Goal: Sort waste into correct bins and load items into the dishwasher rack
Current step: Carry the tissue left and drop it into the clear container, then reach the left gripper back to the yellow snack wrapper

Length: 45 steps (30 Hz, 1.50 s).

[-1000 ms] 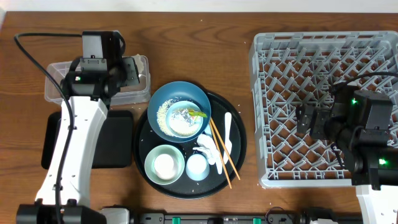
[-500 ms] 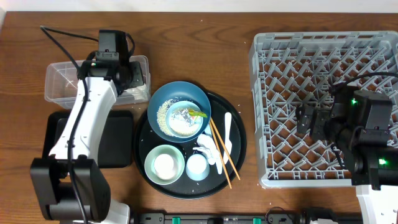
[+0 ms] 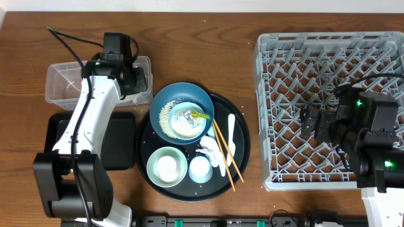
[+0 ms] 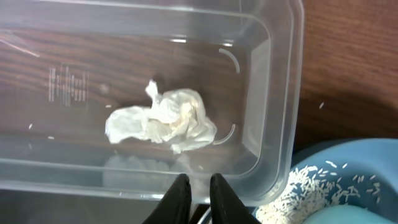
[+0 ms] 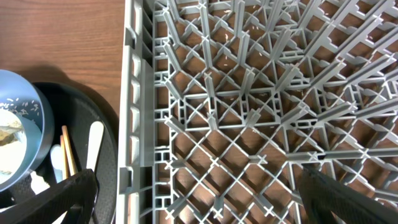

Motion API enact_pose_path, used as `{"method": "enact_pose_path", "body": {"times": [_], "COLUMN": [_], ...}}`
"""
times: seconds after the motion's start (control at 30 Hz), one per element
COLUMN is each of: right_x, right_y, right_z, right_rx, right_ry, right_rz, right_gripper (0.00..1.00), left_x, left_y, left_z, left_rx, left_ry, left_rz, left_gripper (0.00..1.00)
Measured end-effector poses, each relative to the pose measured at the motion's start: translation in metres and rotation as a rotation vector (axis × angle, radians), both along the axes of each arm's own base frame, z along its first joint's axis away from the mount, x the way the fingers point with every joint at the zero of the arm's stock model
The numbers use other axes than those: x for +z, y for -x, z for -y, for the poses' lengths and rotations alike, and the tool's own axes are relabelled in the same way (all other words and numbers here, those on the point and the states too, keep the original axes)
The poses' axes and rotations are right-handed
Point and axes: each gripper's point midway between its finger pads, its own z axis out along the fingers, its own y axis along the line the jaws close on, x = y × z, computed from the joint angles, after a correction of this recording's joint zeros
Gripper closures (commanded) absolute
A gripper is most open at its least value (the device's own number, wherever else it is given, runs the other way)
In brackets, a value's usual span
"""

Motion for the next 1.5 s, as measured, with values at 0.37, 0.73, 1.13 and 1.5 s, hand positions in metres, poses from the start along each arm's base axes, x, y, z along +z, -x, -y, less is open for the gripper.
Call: {"method": "enact_pose_path", "body": {"times": [0.37, 0.73, 1.13, 1.5], "right_x": [-0.004, -0.006, -0.005, -0.004], "right_y": [0.004, 0.007, 0.006, 0.004], "right_z": [0.000, 0.000, 0.000, 0.000], "right_rx": [0.000, 0.000, 0.000, 0.000], "right_ry": [-0.001, -0.001, -0.001, -0.001], "right_rz": [-0.023, -0.036, -0.032, -0.024], "right_gripper": [0.01, 0.01, 0.01, 0.01], "left_x": [-0.031, -0.043, -0.028, 0.042], "left_y": [0.003, 0.015, 0.017, 0.021], "left_z": [0.000, 0.000, -0.001, 0.050], "left_rx": [0.000, 0.000, -0.003, -0.114], "left_ry": [-0.003, -0.005, -0.009, 0.155], "left_rz": [-0.076, -0.146, -0.118, 0.063], "left_gripper": [0.86, 0.85, 0.34, 0.23]}}
